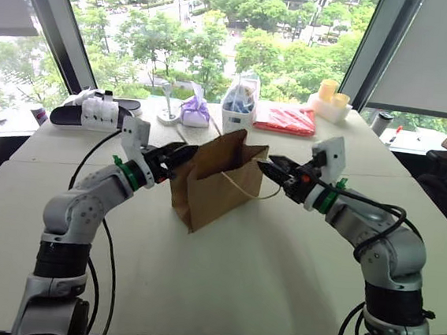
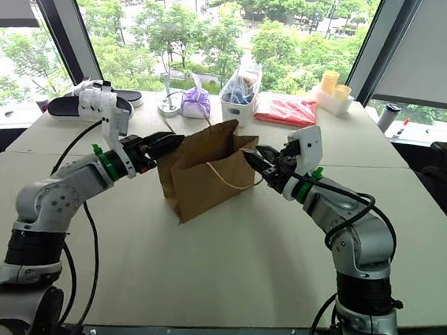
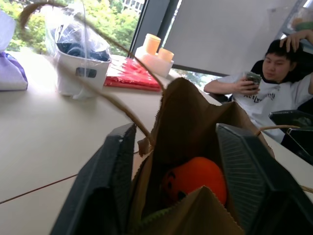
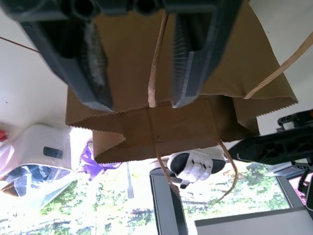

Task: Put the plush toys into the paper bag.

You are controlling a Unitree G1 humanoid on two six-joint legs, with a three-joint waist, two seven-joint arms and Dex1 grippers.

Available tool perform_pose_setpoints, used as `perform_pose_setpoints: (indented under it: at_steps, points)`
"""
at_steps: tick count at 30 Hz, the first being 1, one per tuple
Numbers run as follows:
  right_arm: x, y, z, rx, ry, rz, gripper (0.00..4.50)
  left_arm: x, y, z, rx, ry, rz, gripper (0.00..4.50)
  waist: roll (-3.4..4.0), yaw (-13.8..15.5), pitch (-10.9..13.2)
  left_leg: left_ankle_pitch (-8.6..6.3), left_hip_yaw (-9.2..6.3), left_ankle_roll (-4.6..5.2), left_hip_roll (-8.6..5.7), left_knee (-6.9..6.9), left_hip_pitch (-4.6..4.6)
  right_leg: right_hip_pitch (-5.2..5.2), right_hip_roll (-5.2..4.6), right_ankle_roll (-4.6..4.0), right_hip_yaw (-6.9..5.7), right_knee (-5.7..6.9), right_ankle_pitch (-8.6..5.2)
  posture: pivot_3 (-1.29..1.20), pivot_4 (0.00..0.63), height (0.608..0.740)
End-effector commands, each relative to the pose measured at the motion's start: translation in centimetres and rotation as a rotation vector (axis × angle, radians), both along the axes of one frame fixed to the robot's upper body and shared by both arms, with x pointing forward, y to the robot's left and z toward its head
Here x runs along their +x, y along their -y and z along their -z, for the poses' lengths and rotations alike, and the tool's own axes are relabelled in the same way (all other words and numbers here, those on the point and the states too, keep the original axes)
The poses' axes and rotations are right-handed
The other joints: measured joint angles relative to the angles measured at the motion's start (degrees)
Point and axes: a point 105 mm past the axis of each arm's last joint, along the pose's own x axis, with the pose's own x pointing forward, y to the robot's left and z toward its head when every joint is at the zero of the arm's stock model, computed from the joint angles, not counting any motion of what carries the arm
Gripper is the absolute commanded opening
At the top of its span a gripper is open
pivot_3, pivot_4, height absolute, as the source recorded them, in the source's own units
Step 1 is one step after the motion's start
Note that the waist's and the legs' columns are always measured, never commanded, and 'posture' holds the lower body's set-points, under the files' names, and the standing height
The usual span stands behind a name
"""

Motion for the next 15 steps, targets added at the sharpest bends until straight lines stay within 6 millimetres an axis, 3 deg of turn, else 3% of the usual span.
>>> perform_pose_setpoints:
  at_steps: [1, 2, 8, 11, 15]
  points:
    - [-0.6, 0.2, -3.4, 0.055, 0.095, -0.018, 3.96, -1.4, -0.4, -1.9, 0.013, 0.064, 0.054, 4.45, 0.01, 0.00, 0.01, 0.00, 0.00, 0.00, 0.00, 0.00, 0.00, 0.00, 0.00, 0.00, 0.00, 0.00, 0.00, 0.00, 0.150, 0.740]
    - [-0.7, 0.5, -4.0, 0.069, 0.110, -0.015, 4.44, -1.6, -0.7, -1.8, 0.023, 0.061, 0.060, 4.50, 0.01, -0.01, 0.01, 0.00, 0.00, 0.00, 0.00, 0.00, -0.02, -0.02, 0.00, 0.00, 0.00, 0.00, 0.00, 0.00, 0.150, 0.740]
    - [-0.5, 3.7, -6.2, 0.143, 0.147, 0.086, 4.44, -2.4, -2.4, -1.5, 0.057, 0.047, 0.065, 4.50, 0.01, 0.07, 0.01, -0.08, -0.01, 0.15, 0.01, -0.02, -0.02, -0.02, 0.00, 0.00, 0.00, 0.00, 0.00, 0.00, 0.150, 0.740]
    - [-0.6, 6.7, -5.2, 0.150, 0.103, 0.203, 4.44, -2.9, -3.7, -0.5, 0.095, 0.021, 0.056, 4.50, 0.01, 0.10, 0.01, -0.11, 0.00, 0.19, 0.00, -0.01, -0.04, -0.03, -0.01, 0.00, 0.00, -0.01, 0.00, 0.00, 0.150, 0.740]
    - [-1.6, 6.8, -2.4, 0.120, 0.023, 0.209, 4.44, -3.3, -3.7, 0.7, 0.138, -0.001, 0.079, 4.50, 0.02, 0.15, 0.01, -0.15, 0.00, 0.26, 0.01, -0.04, -0.04, -0.02, -0.03, 0.00, 0.00, -0.03, 0.00, 0.00, 0.150, 0.740]
